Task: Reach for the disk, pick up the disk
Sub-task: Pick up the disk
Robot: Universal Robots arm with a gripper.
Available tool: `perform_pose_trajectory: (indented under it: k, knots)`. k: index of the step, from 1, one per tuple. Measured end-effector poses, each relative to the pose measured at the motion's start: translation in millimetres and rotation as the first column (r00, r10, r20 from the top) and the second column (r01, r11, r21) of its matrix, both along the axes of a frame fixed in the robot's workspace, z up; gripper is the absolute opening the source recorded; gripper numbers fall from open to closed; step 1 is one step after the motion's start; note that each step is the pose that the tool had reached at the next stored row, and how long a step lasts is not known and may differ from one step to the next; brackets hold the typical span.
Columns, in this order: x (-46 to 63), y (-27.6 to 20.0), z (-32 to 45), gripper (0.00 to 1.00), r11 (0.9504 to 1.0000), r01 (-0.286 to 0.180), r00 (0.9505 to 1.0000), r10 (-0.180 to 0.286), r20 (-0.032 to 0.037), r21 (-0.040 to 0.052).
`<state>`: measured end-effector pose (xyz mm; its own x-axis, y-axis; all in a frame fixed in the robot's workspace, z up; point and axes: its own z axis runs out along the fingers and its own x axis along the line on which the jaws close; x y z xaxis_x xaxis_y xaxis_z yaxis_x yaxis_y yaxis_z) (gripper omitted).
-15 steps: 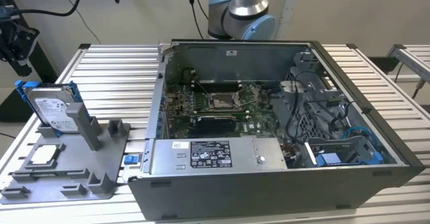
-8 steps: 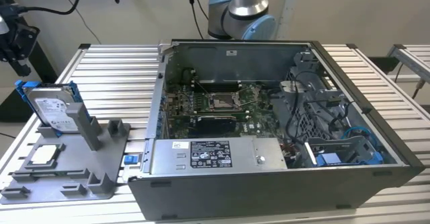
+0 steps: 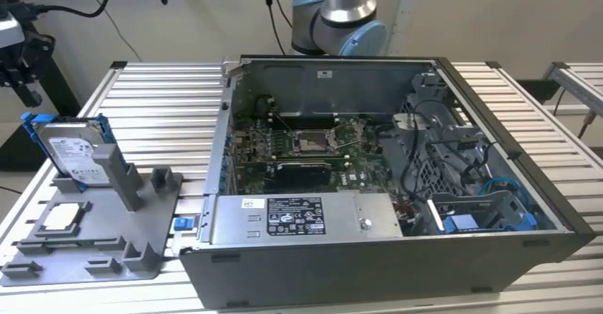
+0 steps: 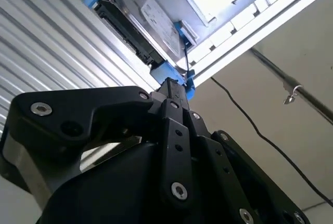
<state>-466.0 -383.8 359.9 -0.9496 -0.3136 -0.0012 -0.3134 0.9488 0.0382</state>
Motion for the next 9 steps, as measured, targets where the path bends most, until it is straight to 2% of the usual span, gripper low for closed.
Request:
perform_pose_trajectory:
  k: [4,7,9]
  knots:
    - [0.0,0.0,0.0,0.00,0.9975,-0.071,0.9975,0.071,0.0000,0.0000]
    - [0.0,0.0,0.0,0.00,0.9919,-0.127,0.9919,0.127,0.0000,0.0000]
    - [0.0,0.0,0.0,0.00,0.9865,-0.164,0.9865,0.164,0.0000,0.0000]
